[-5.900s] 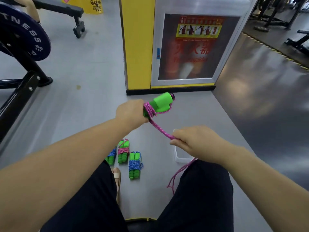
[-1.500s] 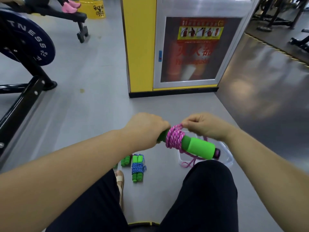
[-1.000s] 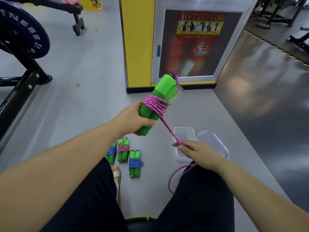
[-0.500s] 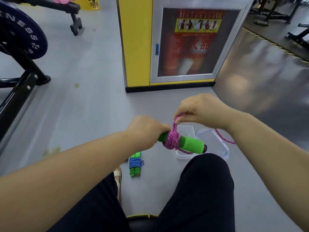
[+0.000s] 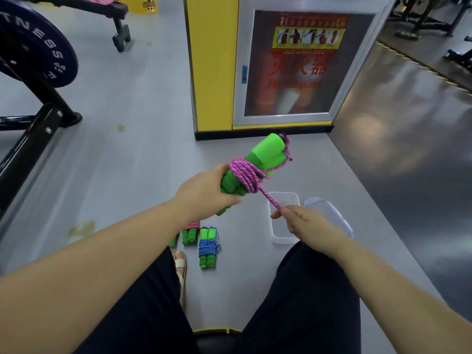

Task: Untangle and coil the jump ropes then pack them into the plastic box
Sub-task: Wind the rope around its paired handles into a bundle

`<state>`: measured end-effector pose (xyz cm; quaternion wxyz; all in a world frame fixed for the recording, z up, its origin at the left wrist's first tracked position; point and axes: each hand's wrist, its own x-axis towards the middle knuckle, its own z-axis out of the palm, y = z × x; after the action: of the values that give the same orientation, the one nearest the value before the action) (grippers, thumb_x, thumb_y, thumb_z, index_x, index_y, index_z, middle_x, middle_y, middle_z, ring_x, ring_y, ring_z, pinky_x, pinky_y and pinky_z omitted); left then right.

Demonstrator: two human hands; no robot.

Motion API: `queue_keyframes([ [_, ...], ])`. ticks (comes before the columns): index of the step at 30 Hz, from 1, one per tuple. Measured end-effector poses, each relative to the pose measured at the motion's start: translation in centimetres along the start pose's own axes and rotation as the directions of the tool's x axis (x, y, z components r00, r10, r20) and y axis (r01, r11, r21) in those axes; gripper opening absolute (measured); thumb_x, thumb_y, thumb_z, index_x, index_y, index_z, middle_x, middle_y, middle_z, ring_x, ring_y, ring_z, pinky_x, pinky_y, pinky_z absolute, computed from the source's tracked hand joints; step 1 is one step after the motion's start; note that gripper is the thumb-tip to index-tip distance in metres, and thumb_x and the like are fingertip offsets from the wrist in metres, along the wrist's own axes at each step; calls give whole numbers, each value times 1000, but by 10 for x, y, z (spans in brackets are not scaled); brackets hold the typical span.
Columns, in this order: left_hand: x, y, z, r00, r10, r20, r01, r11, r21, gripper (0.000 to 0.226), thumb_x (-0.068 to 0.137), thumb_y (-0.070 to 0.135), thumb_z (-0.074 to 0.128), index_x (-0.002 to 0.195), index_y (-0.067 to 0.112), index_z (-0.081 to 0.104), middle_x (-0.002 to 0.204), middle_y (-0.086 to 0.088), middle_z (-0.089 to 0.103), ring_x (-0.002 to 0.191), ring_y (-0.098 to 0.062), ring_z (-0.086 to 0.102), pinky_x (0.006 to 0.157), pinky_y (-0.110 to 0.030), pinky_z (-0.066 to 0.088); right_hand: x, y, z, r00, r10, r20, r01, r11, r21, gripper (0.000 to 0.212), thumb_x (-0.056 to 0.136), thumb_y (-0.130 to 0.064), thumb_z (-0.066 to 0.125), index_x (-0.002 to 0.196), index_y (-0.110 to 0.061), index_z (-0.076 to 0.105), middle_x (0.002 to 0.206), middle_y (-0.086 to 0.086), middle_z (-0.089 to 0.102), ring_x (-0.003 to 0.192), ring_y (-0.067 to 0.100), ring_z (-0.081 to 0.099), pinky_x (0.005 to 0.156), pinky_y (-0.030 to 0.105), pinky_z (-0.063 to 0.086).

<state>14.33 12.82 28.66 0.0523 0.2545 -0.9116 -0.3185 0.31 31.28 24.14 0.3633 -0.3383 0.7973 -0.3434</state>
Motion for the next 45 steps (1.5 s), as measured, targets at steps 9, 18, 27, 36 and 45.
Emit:
queue_keyframes([
  [9,8,0,24,993,-115,14,100,911,400,47,84,42,59,126,27,41,98,2,61,85,-22,55,66,-28,37,-23,-53,-7,886,-413,212,377,372,-848,34,99,-45,28,103,-23,54,97,-2,62,91,22,56,65,29,30],
  [18,2,15,43,950,283,134,-303,716,629,43,94,30,50,134,33,35,101,0,59,90,-25,59,62,-29,38,6,-93,-46,843,-438,311,529,573,-626,25,73,-45,72,84,-24,72,79,-6,69,74,10,59,69,34,48],
  [27,-7,3,36,633,774,15,-739,598,310,34,75,46,47,102,25,48,75,2,67,63,-22,62,51,-26,52,2,-76,-40,870,-344,352,325,939,114,10,69,-26,65,74,-18,65,65,-11,64,65,4,54,65,18,46],
  [36,1,-6,40,634,752,-182,-685,654,321,21,75,23,46,97,24,47,85,-1,69,81,-26,62,59,-32,53,-6,-56,-22,856,-464,230,515,808,-287,10,86,-47,41,83,-39,46,91,-14,48,84,-1,48,77,17,38],
  [45,-6,7,58,890,283,-358,-375,901,-221,35,72,3,71,102,19,63,114,3,53,100,-8,52,84,-26,44,5,-38,2,810,-579,-94,539,797,-272,22,84,-54,38,69,-38,42,72,-12,43,70,-3,45,65,16,34],
])
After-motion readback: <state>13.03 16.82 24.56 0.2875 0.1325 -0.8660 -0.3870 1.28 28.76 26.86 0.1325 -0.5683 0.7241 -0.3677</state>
